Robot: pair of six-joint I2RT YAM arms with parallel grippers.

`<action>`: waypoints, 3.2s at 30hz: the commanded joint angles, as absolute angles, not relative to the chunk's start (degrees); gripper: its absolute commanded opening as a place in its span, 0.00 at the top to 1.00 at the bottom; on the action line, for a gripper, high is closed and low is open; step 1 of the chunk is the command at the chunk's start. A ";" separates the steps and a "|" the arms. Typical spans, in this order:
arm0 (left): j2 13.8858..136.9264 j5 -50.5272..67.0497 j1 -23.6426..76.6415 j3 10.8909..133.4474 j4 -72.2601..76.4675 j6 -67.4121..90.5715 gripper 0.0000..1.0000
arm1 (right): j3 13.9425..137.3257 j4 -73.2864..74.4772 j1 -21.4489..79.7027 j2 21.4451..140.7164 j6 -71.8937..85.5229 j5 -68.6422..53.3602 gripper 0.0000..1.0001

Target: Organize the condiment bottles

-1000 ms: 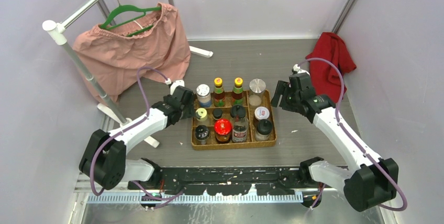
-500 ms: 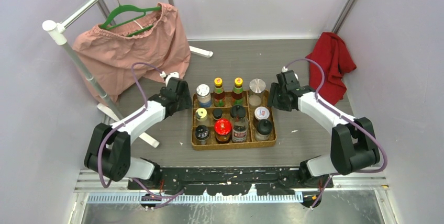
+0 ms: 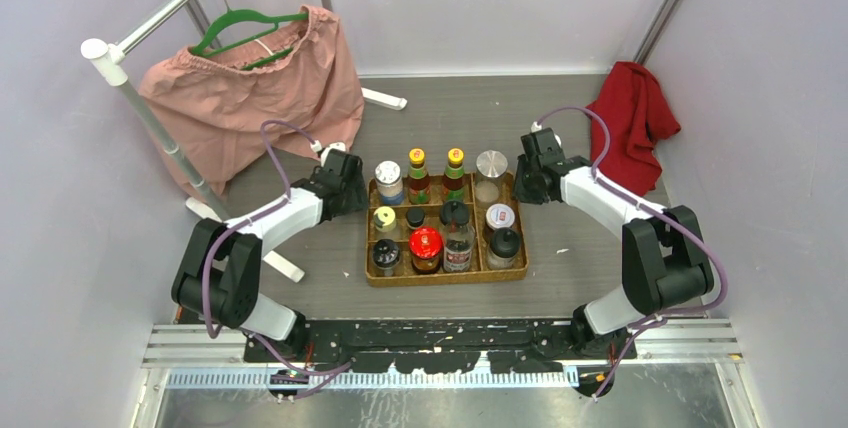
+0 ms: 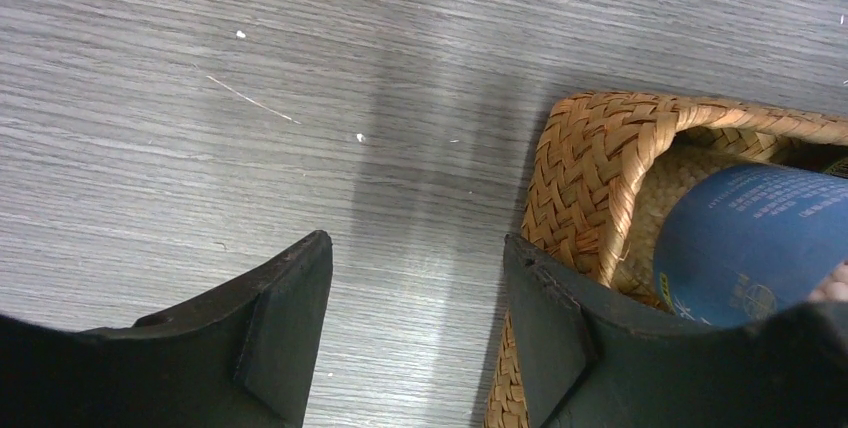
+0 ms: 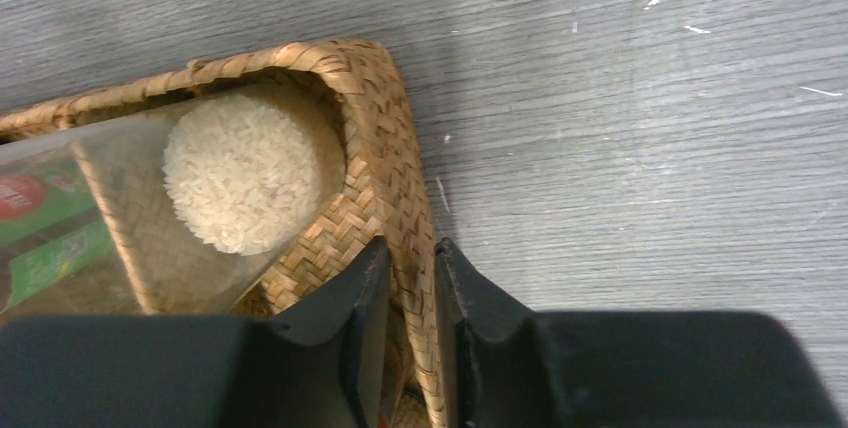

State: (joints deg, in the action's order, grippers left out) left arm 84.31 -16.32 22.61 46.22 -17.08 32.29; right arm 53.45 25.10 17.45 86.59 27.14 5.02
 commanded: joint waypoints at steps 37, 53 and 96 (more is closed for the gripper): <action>98.17 -6.34 23.11 63.00 -10.98 33.14 0.36 | 66.88 25.76 10.55 97.84 26.72 10.44 0.92; 106.80 -7.39 23.20 74.14 -14.00 31.03 0.35 | 72.74 26.54 9.67 103.12 26.48 9.14 0.92; 86.71 -12.13 22.15 76.47 -31.78 25.81 0.30 | 73.57 38.99 9.57 80.25 23.96 16.14 0.18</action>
State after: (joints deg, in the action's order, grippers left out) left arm 94.28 -14.09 22.37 75.83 -27.83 27.75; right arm 72.49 35.88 9.52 88.62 25.17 13.82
